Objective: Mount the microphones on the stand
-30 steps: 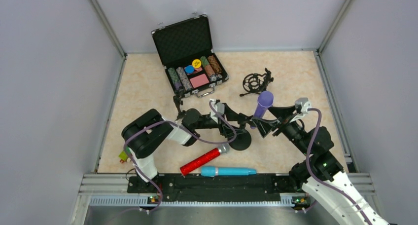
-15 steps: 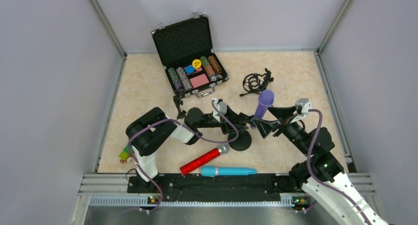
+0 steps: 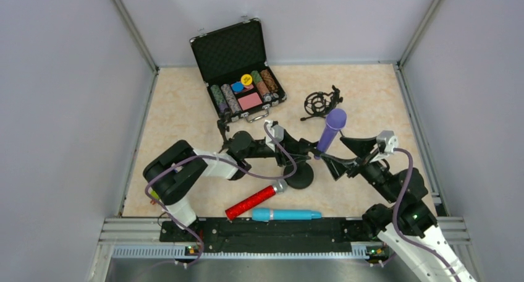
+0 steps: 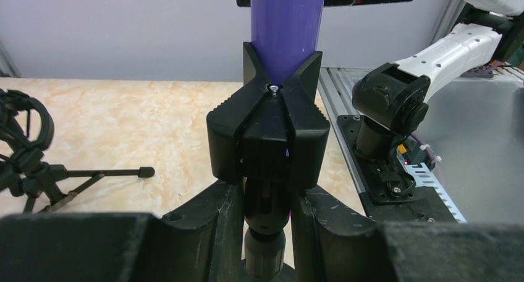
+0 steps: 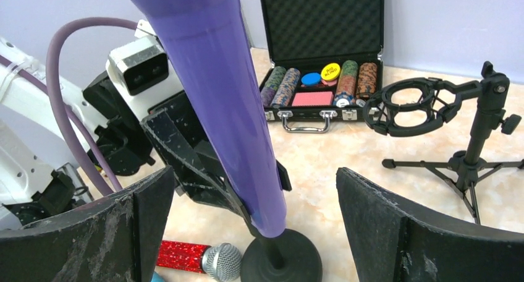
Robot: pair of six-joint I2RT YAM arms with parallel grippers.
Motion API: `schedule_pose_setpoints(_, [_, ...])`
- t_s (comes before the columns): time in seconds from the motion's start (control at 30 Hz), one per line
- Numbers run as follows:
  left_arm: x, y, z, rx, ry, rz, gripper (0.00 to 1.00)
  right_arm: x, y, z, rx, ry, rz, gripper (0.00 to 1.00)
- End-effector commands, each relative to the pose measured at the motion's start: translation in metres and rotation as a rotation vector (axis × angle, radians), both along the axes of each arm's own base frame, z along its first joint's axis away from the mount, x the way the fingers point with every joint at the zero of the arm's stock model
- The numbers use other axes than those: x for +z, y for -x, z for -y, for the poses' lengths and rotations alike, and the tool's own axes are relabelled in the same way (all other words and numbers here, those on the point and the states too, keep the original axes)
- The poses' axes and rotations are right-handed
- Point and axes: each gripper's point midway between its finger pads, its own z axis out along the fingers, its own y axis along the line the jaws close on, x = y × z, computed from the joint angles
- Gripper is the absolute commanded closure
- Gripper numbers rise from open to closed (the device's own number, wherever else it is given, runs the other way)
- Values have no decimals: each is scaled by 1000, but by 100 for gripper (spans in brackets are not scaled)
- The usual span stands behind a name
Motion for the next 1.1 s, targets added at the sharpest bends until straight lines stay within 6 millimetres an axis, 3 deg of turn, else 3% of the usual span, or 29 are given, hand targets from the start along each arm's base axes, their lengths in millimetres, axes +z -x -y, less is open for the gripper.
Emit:
schedule_pose_setpoints(0.0, [78,-1,-4,39,145,162,100,29,15,0,42,-30,107,1])
schedule_pose_setpoints(0.3, [121,-5,-6,72,144,196,100,34,26,-7,107,0,198,1])
schedule_pose_setpoints(0.57, [145,-1,-8,43,150,177,100,36,31,-12,147,17,313,1])
schedule_pose_setpoints(0.77, [152,0,-18,25,179,176,100,26,27,-19,166,40,331,3])
schedule_pose_setpoints(1.07, [145,4,-25,15,119,198,100,5,12,-40,224,52,320,12])
